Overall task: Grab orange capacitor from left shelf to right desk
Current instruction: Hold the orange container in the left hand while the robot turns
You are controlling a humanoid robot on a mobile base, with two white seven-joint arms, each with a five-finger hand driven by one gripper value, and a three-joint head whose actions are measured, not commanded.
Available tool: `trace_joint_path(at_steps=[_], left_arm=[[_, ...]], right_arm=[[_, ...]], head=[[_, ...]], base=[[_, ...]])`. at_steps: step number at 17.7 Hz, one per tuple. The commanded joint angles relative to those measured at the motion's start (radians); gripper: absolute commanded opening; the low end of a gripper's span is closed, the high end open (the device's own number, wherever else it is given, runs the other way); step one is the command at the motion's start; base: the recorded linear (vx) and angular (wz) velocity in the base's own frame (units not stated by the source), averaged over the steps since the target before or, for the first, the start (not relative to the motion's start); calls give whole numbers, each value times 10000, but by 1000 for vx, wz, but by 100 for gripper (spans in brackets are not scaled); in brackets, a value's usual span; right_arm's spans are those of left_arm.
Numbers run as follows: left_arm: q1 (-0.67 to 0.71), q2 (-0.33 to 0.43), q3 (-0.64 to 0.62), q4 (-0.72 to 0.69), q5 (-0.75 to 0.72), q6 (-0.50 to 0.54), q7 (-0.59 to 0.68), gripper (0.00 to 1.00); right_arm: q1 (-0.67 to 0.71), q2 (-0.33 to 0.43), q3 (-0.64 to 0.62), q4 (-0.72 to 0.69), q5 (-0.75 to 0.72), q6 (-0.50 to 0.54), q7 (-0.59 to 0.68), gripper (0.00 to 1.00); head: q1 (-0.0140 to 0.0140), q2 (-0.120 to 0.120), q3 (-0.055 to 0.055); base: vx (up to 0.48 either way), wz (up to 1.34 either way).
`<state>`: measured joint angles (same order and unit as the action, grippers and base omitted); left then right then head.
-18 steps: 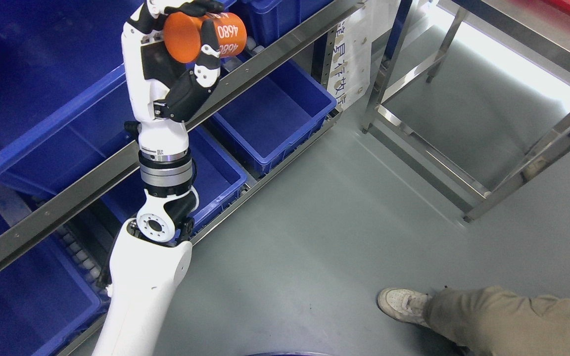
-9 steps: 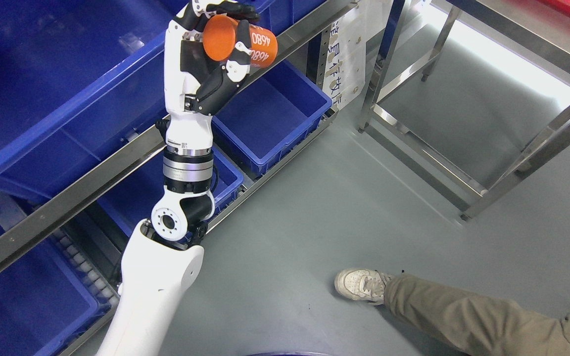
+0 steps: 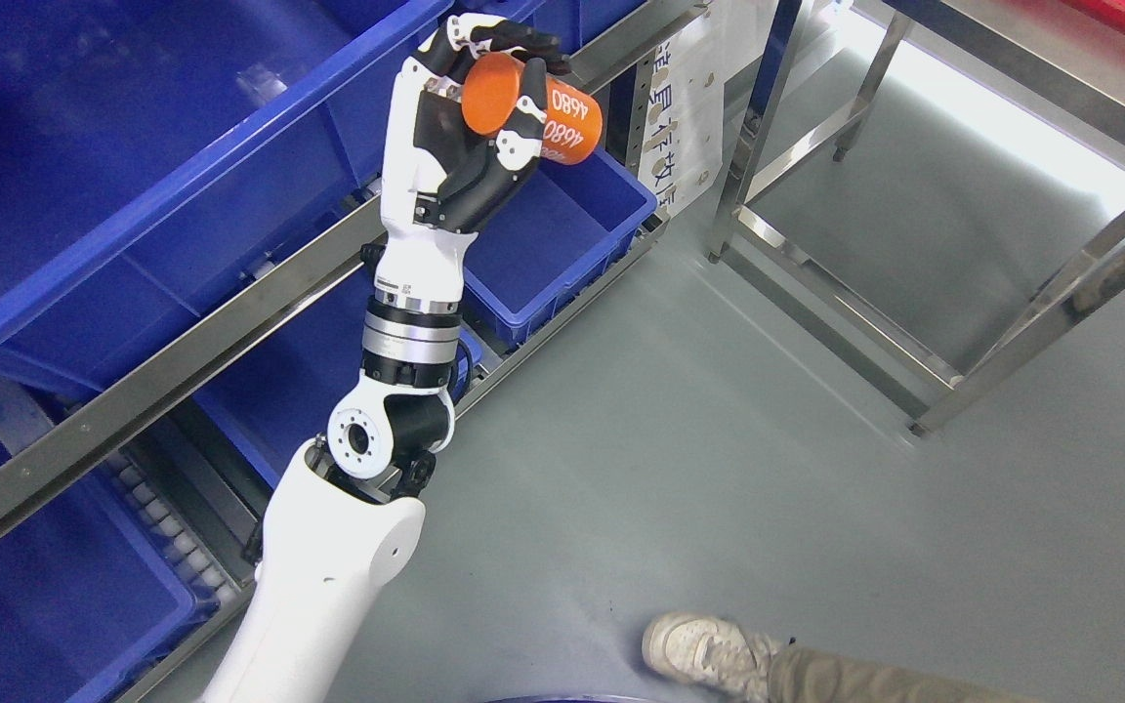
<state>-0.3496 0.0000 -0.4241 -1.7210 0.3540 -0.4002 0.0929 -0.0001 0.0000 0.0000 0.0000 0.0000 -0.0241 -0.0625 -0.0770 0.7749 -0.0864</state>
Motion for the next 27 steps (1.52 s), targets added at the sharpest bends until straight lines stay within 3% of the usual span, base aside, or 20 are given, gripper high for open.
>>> trace_joint_path(at_steps=[1, 8, 17, 27], left_arm=[[29, 174, -530, -1, 310, 259, -8, 2], [-78, 174, -683, -1, 295, 505, -39, 2], [-767, 174, -1940, -1, 295, 688, -39, 2], [-1091, 174, -1910, 14, 295, 965, -39, 2]], right_arm=[[231, -175, -169, -175, 31, 11, -4, 100], [231, -175, -169, -175, 31, 11, -4, 100], [231, -175, -184, -175, 31, 11, -19, 100], [231, -175, -169, -175, 31, 10, -19, 100]], head=[[0, 0, 0], [0, 0, 0], [0, 1, 0], [0, 2, 0]], base=[[0, 0], [-9, -100], [-18, -399], [21, -69]])
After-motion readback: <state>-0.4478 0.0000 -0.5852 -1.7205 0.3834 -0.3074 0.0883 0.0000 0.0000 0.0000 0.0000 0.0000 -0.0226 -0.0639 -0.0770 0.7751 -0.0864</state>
